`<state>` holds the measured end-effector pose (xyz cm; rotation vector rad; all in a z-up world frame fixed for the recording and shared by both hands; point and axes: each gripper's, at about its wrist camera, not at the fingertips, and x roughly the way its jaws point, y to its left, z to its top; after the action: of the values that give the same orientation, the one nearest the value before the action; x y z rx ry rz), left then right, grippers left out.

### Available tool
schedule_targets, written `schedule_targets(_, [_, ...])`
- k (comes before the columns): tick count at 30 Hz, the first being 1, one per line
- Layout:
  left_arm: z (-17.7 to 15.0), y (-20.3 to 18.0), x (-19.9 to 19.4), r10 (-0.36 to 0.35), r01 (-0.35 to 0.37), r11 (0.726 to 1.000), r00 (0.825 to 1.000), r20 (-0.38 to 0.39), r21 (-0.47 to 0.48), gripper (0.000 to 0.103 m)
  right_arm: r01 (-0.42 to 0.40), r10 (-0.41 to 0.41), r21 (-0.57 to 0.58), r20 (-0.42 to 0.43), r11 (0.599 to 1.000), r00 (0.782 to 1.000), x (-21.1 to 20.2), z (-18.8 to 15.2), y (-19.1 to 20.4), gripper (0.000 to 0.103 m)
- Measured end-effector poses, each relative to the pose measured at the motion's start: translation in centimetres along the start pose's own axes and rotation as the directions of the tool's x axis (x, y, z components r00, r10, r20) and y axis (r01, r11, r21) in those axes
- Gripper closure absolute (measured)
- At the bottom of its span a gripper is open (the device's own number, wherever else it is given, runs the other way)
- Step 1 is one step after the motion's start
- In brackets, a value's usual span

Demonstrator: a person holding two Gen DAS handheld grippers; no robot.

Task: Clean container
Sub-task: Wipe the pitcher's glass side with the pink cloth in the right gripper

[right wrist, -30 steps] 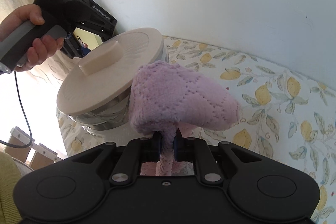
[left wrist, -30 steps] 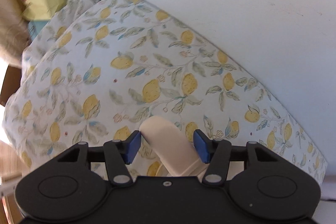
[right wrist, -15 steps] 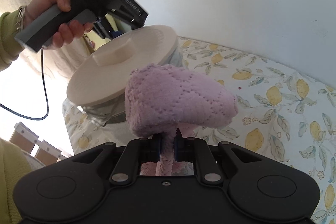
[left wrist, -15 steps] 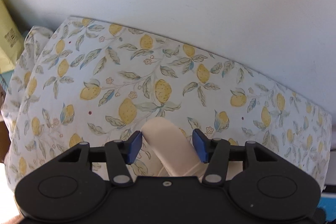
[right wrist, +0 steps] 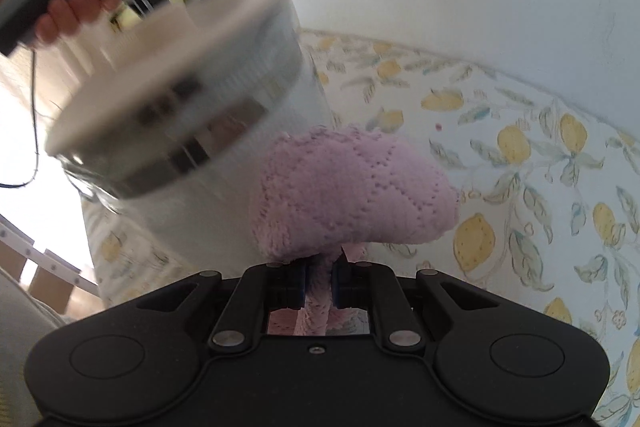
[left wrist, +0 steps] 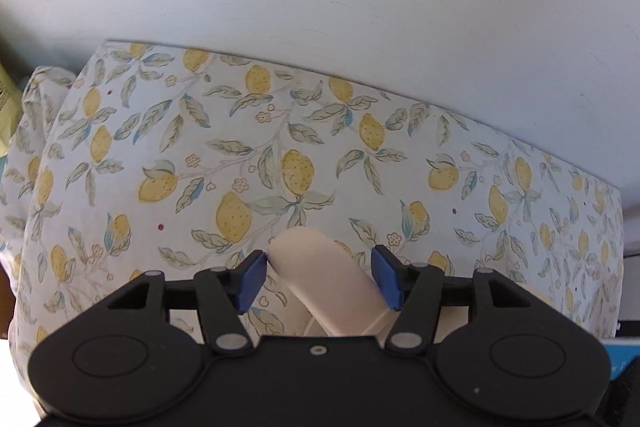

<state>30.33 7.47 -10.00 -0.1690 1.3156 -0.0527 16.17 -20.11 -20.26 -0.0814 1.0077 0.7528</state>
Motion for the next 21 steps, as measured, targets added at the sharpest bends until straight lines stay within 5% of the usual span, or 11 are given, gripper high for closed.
schedule_targets(11, [0.1, 0.5, 0.3, -0.051, 0.05, 0.994, 0.999, 0.001, 0.093, 0.041, 0.058, -0.058, 0.037, -0.014, 0.998, 0.998, 0.4, 0.0, 0.3, 0.088])
schedule_targets(21, [0.2, 0.3, 0.6, -0.082, 0.082, 0.979, 0.997, -0.007, 0.184, 0.042, 0.085, -0.096, 0.078, 0.147, 0.993, 0.985, -5.2, 3.3, 1.3, 0.088])
